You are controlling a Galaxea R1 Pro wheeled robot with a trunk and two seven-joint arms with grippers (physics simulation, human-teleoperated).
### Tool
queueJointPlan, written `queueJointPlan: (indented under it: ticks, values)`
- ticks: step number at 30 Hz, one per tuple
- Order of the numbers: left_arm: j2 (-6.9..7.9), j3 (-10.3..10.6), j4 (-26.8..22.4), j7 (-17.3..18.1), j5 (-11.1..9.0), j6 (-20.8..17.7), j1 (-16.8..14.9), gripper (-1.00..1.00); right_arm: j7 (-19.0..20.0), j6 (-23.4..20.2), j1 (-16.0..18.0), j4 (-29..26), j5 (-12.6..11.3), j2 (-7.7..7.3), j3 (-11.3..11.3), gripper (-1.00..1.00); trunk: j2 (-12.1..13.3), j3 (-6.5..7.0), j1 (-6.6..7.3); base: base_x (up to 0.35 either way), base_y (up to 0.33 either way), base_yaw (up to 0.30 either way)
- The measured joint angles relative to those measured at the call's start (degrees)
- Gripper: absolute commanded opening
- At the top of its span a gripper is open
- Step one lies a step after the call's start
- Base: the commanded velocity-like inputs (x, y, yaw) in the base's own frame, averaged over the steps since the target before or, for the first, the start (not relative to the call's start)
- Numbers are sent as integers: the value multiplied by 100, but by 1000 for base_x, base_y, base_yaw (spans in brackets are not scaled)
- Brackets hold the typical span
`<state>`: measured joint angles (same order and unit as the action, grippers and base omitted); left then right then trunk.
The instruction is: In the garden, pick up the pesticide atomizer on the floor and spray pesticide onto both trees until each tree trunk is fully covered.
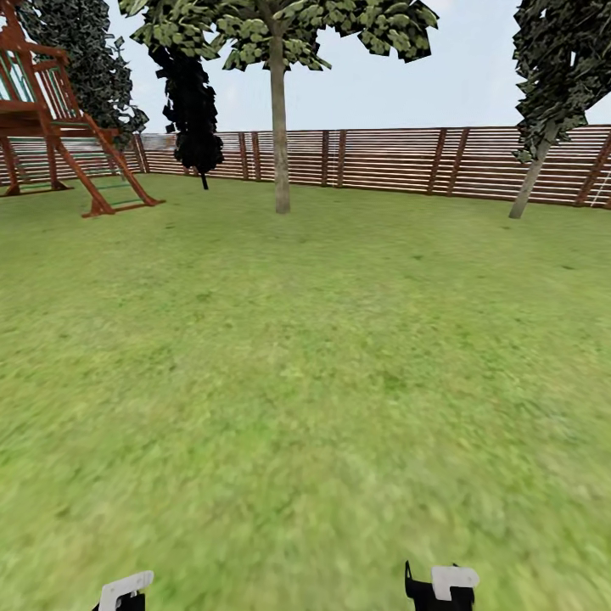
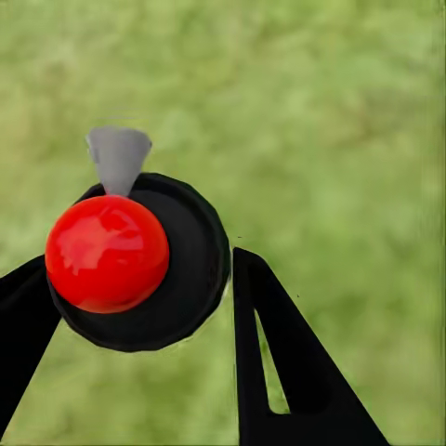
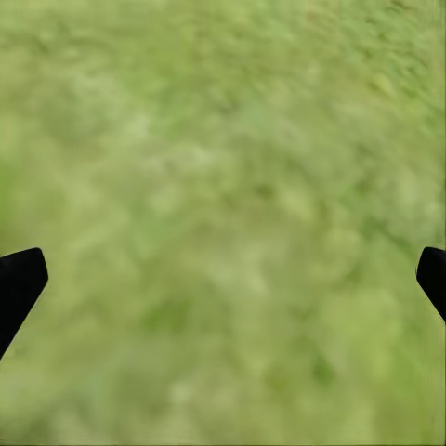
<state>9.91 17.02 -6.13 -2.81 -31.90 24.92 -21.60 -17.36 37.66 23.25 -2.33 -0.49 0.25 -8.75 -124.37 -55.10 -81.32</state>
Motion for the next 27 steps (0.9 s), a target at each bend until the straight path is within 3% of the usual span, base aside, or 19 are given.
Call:
queueJointPlan:
  ticks: [27]
  values:
    - [7, 0, 0, 0, 0, 0, 0, -100, 0, 0, 0, 0, 0, 0, 0, 100, 0, 0, 0, 345, 0, 0]
